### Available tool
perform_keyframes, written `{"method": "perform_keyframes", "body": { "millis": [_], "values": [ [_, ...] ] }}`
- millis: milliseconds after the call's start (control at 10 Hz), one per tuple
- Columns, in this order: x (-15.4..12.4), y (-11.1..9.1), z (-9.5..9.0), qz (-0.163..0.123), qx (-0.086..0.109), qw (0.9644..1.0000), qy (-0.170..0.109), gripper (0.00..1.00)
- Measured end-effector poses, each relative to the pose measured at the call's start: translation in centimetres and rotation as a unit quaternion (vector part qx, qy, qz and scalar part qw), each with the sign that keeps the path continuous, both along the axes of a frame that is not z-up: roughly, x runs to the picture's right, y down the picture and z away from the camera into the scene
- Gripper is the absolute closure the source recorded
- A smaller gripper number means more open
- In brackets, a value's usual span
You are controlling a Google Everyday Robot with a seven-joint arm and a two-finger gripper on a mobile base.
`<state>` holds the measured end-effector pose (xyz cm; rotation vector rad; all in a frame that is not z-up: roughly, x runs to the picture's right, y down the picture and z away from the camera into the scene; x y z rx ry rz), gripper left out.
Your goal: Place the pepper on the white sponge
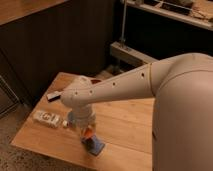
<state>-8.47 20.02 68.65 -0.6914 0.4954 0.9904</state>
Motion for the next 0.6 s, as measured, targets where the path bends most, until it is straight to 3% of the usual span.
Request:
{"method": "perform_keyframes", "body": {
  "millis": [600],
  "values": [
    [1.5,3.2,0.2,-0.022,-0.028,0.9992,0.017,1.0]
  ]
}}
